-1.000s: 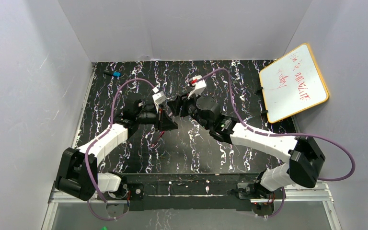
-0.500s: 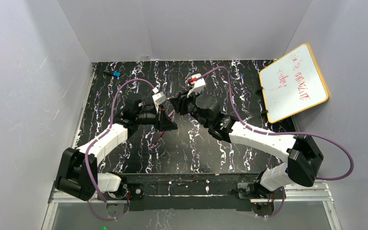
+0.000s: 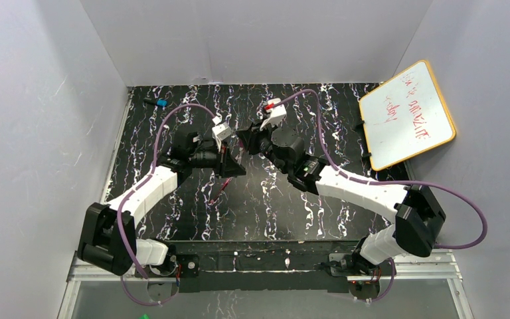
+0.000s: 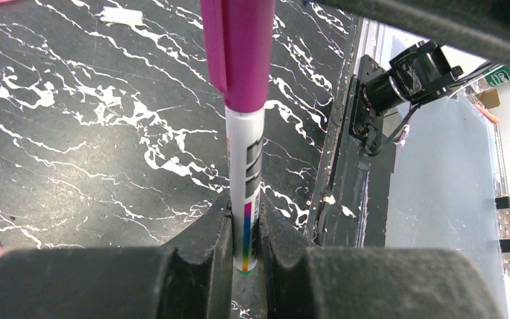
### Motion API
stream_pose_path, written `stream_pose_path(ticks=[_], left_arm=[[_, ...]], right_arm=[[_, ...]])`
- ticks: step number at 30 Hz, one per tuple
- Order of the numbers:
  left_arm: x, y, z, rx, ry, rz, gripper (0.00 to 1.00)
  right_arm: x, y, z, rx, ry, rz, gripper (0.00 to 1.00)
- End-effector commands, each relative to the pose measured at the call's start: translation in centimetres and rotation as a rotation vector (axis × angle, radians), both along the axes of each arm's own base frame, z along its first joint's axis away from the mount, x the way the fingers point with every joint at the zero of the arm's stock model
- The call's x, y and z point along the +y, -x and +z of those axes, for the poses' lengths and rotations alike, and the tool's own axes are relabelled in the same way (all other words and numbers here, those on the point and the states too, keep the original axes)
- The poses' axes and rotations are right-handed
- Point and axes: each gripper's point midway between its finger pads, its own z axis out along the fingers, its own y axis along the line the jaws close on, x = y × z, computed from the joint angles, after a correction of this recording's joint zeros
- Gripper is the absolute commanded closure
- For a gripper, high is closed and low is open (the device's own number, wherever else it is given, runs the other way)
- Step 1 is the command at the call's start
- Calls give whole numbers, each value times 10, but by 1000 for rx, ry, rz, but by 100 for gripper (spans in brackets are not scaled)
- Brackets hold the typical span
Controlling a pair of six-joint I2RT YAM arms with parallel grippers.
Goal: Insert the pens into the pen caps
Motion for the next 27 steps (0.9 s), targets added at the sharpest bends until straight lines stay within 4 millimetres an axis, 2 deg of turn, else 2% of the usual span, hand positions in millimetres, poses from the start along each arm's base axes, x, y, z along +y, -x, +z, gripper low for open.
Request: stream_pose_path(ticks=[1,7,27], left_arm=[[-11,-25,53,-163,53,-2,100],[-12,-32,63,-184,52,11,100],[-12,-56,71,-224,8,59,100]], right_arm=[[18,22,-17,63,29,112,99],[19,28,-28,96,36,134,99],[31,53,-49,169,65,221,99]])
